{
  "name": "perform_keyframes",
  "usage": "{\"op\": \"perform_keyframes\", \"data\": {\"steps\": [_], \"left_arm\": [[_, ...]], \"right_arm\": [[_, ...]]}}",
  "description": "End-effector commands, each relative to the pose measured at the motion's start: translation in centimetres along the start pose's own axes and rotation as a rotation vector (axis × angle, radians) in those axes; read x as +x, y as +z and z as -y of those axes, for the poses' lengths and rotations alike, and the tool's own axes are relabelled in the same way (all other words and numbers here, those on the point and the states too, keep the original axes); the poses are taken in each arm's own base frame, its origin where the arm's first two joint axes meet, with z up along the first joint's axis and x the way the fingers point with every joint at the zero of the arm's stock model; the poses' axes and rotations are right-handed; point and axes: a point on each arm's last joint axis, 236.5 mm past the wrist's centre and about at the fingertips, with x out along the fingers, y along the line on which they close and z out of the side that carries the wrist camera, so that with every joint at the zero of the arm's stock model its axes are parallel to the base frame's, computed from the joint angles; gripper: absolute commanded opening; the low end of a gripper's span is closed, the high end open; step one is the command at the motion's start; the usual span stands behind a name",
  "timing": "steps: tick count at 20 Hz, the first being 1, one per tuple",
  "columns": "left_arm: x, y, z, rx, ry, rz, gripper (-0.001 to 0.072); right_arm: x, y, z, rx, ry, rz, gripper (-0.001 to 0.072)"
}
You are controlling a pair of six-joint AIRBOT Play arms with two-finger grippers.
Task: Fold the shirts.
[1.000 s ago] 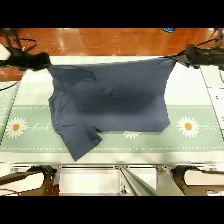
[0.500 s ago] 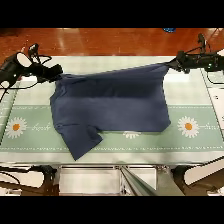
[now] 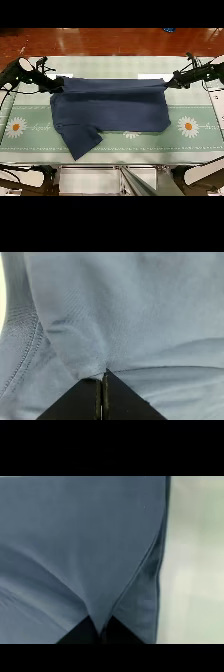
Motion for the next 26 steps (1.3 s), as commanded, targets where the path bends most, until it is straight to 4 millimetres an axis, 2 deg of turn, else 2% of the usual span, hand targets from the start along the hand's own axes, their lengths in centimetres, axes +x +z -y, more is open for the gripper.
{"op": "perform_keyframes", "data": {"steps": [1, 2, 3, 5, 8, 9, 10, 11, 13, 14, 15, 17, 19, 21, 26], "left_arm": [[0.4, -1.6, -0.1, 0.001, -0.003, -0.069, 0.0078], [0.1, -2.7, 0.0, 0.006, -0.006, -0.118, 0.0369], [-0.6, -3.3, -0.5, 0.019, 0.014, -0.157, 0.0508], [-3.3, -3.6, -2.0, 0.033, 0.067, -0.202, 0.0508], [-8.0, -3.3, -2.9, 0.002, 0.07, -0.106, 0.0508], [-9.1, -4.3, -3.6, -0.006, 0.077, -0.087, 0.0508], [-9.8, -5.6, -4.6, -0.017, 0.091, -0.074, 0.0508], [-10.0, -7.4, -6.2, -0.048, 0.123, -0.063, 0.0508], [-9.2, -12.4, -8.2, -0.129, 0.13, -0.1, 0.0508], [-8.3, -15.1, -8.5, -0.17, 0.112, -0.132, 0.0508], [-7.2, -17.8, -8.3, -0.217, 0.08, -0.159, 0.0508], [-5.2, -20.9, -6.0, -0.283, -0.04, -0.142, 0.0508], [-3.6, -22.5, -4.2, -0.344, -0.12, -0.116, 0.0508], [-2.3, -23.5, -3.1, -0.394, -0.168, -0.121, 0.0508], [-0.4, -22.9, -0.6, -0.459, -0.265, -0.063, 0.0508]], "right_arm": [[1.2, -0.5, 1.2, 0.034, -0.057, -0.011, 0.0217], [1.1, -0.7, 1.2, 0.059, -0.058, -0.016, 0.0409], [0.7, -0.8, 1.3, 0.071, -0.057, -0.02, 0.0407], [-1.5, -1.0, 1.6, 0.12, -0.051, -0.006, 0.0407], [-6.9, -1.5, 3.0, 0.188, -0.055, 0.067, 0.0407], [-8.3, -2.0, 3.6, 0.213, -0.064, 0.107, 0.0407], [-9.0, -2.7, 4.3, 0.238, -0.076, 0.146, 0.0407], [-8.8, -3.9, 4.7, 0.262, -0.086, 0.181, 0.0407], [-6.7, -7.0, 4.1, 0.269, -0.056, 0.211, 0.0407], [-5.5, -8.5, 3.4, 0.279, -0.018, 0.235, 0.0407], [-4.5, -9.7, 2.7, 0.297, 0.02, 0.26, 0.0406], [-2.8, -12.0, 1.3, 0.309, 0.088, 0.274, 0.0406], [-2.2, -13.5, 0.6, 0.298, 0.113, 0.258, 0.0406], [-2.2, -13.8, 0.1, 0.288, 0.125, 0.251, 0.0406], [-2.3, -13.7, -0.3, 0.294, 0.145, 0.254, 0.0406]]}}
